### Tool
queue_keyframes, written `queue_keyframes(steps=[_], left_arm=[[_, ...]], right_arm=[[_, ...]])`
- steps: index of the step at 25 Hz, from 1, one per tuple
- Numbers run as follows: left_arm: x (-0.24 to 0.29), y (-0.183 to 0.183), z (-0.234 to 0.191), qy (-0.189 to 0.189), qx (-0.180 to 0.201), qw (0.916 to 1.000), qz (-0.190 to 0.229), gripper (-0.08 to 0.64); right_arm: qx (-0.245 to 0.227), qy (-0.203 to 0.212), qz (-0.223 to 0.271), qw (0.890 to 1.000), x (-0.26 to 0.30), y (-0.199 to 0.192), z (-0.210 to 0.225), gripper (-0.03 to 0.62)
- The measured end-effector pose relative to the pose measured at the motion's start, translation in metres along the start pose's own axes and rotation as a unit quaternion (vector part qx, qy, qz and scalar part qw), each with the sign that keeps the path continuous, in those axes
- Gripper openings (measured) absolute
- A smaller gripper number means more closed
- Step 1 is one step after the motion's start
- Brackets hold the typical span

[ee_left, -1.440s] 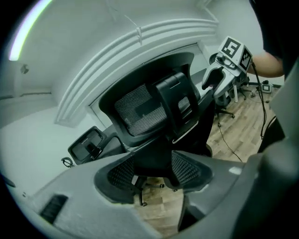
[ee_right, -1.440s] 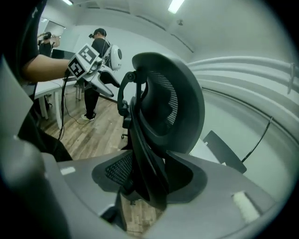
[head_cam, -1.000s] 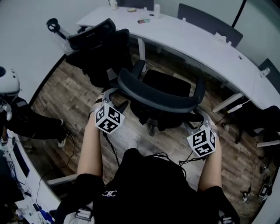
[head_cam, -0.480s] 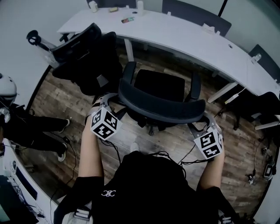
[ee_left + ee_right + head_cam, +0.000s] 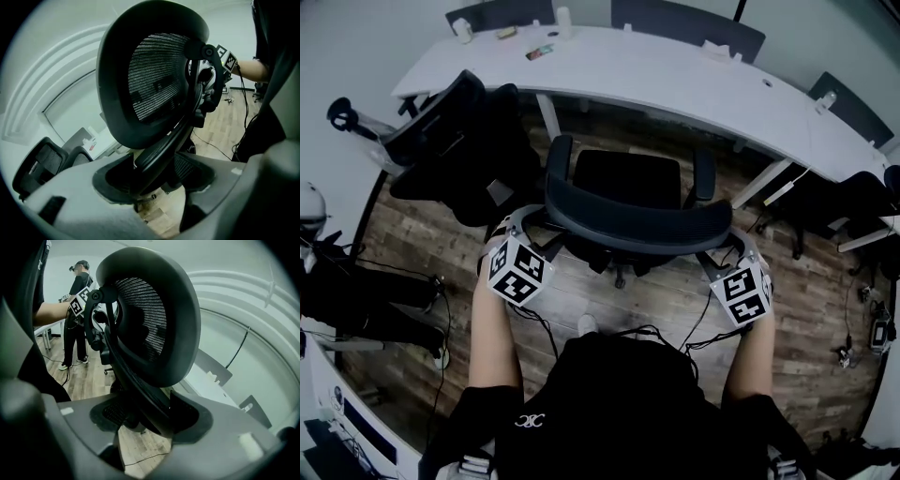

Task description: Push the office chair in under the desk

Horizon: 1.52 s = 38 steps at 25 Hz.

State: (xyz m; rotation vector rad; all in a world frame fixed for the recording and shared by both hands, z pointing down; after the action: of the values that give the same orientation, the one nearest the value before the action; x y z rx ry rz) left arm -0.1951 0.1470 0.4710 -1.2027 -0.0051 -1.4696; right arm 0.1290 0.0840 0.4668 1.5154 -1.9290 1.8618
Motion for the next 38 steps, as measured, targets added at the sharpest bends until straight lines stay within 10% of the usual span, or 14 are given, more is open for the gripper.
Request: queue_keyframes(steps=[38], left_arm=[[0.119, 0.027, -0.14, -0.05, 0.043, 0.994, 0.087, 0.268]], right_arm=[[0.074, -0.074, 0.002, 0.995, 0.095, 0.054, 0.086, 0.293]])
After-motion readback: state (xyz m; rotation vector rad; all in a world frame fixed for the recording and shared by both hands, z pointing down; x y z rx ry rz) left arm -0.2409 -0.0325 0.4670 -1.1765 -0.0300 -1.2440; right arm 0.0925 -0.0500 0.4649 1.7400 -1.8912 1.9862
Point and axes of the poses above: the fingertips, and each gripper's own axes: x forward along the fingers, z to its right, y out of its top, the point moved 4 cm from there along -x, backward along the fingers, and after that the axes turned 8 degrees about x, right-handed, at the moved point
